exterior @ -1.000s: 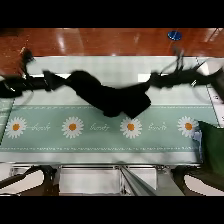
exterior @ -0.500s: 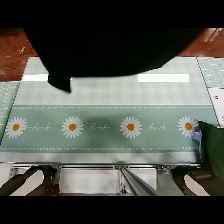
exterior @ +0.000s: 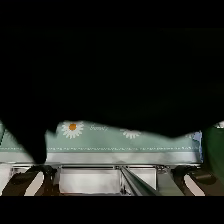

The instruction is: Fold the shirts.

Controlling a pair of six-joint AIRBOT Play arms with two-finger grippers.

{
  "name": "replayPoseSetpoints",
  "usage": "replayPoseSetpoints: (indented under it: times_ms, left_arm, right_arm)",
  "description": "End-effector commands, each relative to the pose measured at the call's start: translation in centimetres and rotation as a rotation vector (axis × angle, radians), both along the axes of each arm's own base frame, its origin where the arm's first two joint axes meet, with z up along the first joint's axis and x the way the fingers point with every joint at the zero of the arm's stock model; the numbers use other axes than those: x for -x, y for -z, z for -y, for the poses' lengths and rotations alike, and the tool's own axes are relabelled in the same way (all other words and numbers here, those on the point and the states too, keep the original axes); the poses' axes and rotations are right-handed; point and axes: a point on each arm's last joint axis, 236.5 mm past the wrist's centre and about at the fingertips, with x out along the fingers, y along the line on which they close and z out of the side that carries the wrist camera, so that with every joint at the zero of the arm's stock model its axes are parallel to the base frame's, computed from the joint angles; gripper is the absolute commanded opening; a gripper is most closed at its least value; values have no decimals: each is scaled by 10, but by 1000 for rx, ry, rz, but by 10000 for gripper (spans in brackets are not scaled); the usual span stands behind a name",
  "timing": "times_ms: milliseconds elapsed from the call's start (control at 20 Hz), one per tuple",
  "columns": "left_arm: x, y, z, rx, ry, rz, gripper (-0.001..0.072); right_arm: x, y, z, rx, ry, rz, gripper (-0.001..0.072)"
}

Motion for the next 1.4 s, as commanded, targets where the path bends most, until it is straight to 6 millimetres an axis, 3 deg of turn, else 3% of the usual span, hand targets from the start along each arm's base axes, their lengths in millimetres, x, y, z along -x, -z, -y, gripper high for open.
replayPoseSetpoints:
  times_ms: [0,150,350,450,600,750,950,1000,1050,1100,1150,1250,1350]
  left_arm:
    - [8,48,19,-20,107,-151,22]
    - [-34,143,22,-11,90,-410,22]
    - [-118,281,3,59,-116,-605,22]
    - [-152,329,0,102,-180,-675,22]
    - [-201,386,-4,99,-243,-776,22]
    - [-248,411,-4,93,-258,-825,22]
    - [-296,415,0,129,-259,-841,34]
    - [-301,414,3,132,-249,-855,164]
    - [-301,413,5,122,-230,-870,411]
    - [-298,413,1,90,-214,-888,509]
    - [-292,417,-15,20,-213,-904,509]
    - [-270,431,-74,-77,-296,-1018,509]
    - [-238,434,-128,-28,-359,-1154,509]
  right_arm:
    - [-12,49,-7,15,-29,-174,30]
    - [-59,133,-12,6,-31,-401,31]
    - [-137,253,5,25,84,-619,29]
    - [-180,287,5,22,103,-680,29]
    - [-248,334,3,-12,123,-761,30]
    - [-308,379,8,-130,127,-875,31]
    - [-360,417,3,-383,86,-965,38]
    - [-367,422,0,-458,74,-980,173]
    - [-370,425,0,-523,61,-997,427]
    - [-369,425,3,-553,50,-1009,409]
    - [-363,424,12,-553,43,-1028,409]
    - [-332,419,40,-467,20,-1084,409]
    - [-289,424,93,-279,128,-1162,409]
